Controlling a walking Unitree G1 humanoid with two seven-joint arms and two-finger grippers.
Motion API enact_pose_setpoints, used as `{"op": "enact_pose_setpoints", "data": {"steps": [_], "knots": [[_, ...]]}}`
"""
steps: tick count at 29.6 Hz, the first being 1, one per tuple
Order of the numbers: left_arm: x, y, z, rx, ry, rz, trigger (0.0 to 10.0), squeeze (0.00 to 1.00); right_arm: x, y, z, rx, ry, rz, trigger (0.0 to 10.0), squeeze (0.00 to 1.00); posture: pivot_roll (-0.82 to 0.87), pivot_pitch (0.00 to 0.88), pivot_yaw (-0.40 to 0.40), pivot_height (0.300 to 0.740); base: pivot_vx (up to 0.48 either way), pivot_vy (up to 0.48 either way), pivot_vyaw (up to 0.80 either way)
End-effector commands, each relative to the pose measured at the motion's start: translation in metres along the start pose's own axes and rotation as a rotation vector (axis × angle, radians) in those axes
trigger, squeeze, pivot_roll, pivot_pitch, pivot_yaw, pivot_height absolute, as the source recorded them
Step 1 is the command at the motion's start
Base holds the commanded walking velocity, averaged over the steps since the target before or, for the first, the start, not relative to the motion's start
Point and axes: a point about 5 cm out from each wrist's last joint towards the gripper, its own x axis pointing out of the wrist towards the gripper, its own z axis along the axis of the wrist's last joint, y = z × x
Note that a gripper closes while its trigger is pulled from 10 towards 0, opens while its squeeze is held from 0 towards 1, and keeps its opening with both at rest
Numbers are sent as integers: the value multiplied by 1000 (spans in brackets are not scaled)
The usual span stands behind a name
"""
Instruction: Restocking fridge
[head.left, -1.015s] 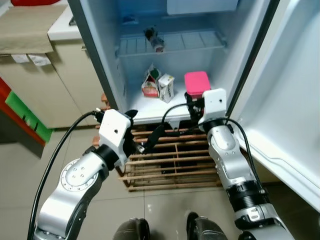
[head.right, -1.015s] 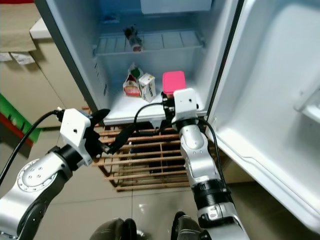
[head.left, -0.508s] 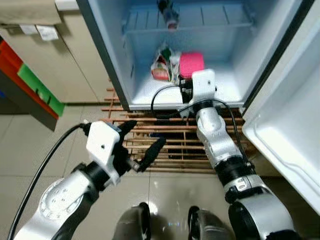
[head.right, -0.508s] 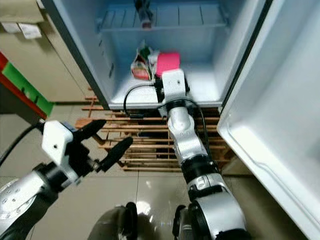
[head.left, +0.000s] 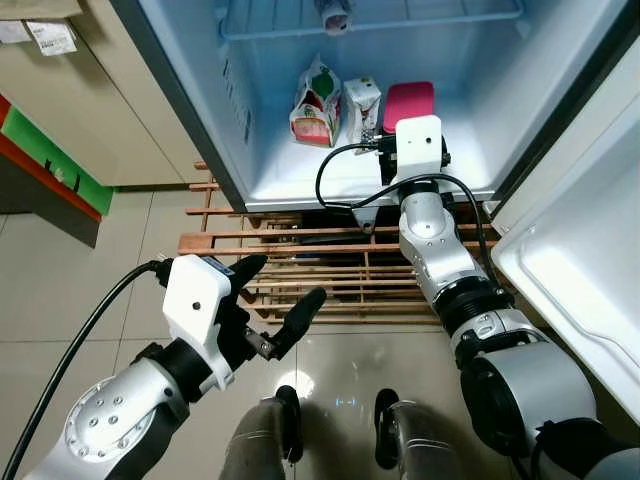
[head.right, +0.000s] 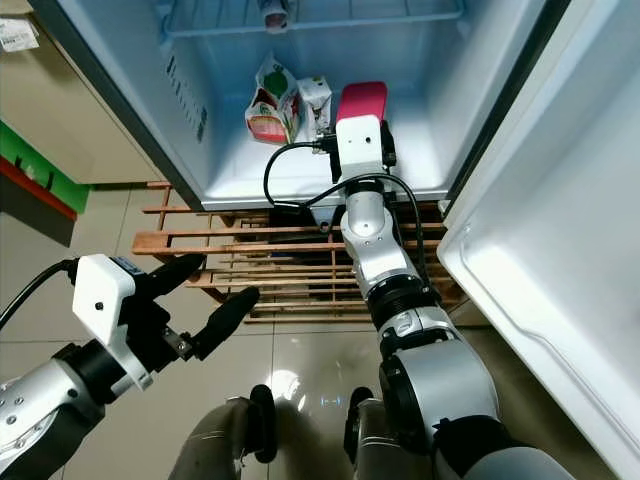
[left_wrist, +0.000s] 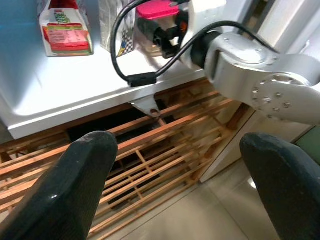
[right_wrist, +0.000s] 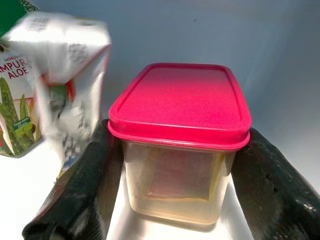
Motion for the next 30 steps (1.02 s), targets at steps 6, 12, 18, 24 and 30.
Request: {"op": "enact_pose_setpoints", "data": {"steps": [6, 12, 18, 24, 30], "knots": [[-5, -4, -1, -16, 16, 18, 10000, 0, 2, 1, -1, 14, 28, -14, 10000, 1000, 176, 380, 73, 740, 0, 0, 0], [4, -6, -3, -33, 4, 13, 10000, 0, 1, 4, -7, 56, 67, 20, 10000, 1000, 140, 355, 58, 740, 0, 0, 0], [20, 3, -10, -10, 12, 41, 10000, 0, -4, 0, -7, 126, 48, 16, 10000, 1000, 88, 284, 51, 740, 0, 0, 0], [51, 16, -21, 3, 38, 96, 10000, 0, -18, -14, -9, 113, -27, 6, 10000, 1000, 13, 168, 41, 740, 0, 0, 0], [75, 18, -24, -2, -5, 108, 10000, 0, -58, -27, -8, 95, -117, 54, 10000, 1000, -64, 41, 29, 740, 0, 0, 0]]}}
